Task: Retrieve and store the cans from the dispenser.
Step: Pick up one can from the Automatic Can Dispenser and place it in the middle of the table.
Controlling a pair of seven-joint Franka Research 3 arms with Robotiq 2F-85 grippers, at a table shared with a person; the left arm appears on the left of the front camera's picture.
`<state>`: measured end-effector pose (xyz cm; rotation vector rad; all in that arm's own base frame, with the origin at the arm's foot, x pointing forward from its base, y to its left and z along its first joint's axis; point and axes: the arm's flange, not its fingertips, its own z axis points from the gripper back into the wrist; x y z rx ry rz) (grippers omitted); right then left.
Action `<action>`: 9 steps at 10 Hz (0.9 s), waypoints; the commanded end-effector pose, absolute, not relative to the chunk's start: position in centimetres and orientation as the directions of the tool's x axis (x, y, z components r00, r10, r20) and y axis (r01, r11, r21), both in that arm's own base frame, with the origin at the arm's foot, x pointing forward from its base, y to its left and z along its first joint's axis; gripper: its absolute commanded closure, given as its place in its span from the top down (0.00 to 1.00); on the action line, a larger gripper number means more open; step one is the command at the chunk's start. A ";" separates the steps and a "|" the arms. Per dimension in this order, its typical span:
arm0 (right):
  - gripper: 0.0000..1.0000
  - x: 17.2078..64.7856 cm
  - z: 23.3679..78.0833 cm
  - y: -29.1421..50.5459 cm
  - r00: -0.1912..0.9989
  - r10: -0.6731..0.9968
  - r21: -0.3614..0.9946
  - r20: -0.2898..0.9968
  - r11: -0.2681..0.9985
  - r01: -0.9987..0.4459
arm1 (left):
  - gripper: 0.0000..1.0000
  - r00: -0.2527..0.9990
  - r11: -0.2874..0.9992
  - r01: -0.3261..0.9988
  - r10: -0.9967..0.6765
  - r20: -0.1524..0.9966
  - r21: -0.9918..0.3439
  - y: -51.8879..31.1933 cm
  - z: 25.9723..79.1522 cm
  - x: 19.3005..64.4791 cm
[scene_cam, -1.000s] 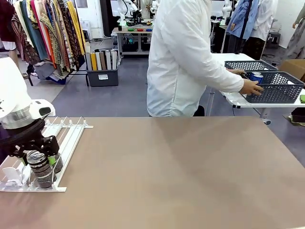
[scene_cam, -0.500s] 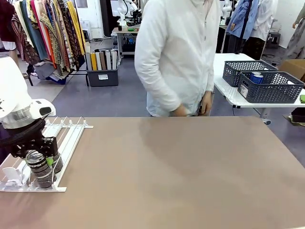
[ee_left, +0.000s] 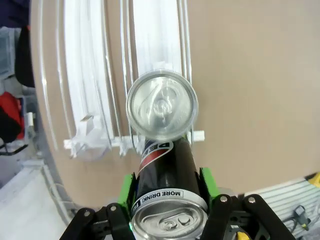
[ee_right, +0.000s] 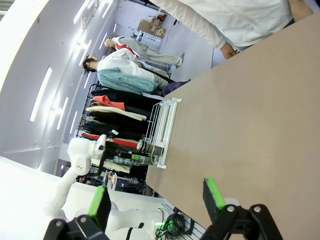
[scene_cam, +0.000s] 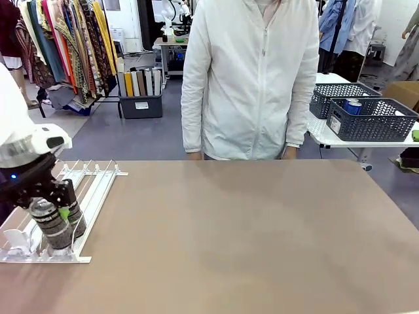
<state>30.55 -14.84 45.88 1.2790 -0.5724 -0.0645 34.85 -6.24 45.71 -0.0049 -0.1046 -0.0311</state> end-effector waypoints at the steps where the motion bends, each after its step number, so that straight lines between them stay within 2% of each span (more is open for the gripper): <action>1: 1.00 30.9 46.4 -14.7 0.850 -0.371 0.916 0.375 0.288 -0.279 | 0.00 0.972 0.996 0.089 -0.083 0.220 -0.015 -6.1 52.2 31.6; 4: 1.00 30.9 46.4 -14.7 0.850 -0.371 0.916 0.375 0.288 -0.279 | 0.00 0.937 0.985 0.172 -0.172 0.305 0.027 -5.9 57.8 27.8; 7: 1.00 30.9 46.4 -14.7 0.850 -0.371 0.916 0.375 0.288 -0.279 | 0.00 0.898 0.977 0.203 -0.158 0.411 -0.068 -3.9 60.5 25.4; 8: 1.00 30.9 46.4 -14.7 0.850 -0.371 0.916 0.375 0.288 -0.279 | 0.00 0.926 0.985 0.171 -0.163 0.340 0.006 -6.0 59.6 26.3; 9: 1.00 30.9 46.4 -14.7 0.850 -0.371 0.916 0.375 0.288 -0.279 | 0.00 0.926 0.985 0.171 -0.163 0.340 0.006 -6.0 59.6 26.3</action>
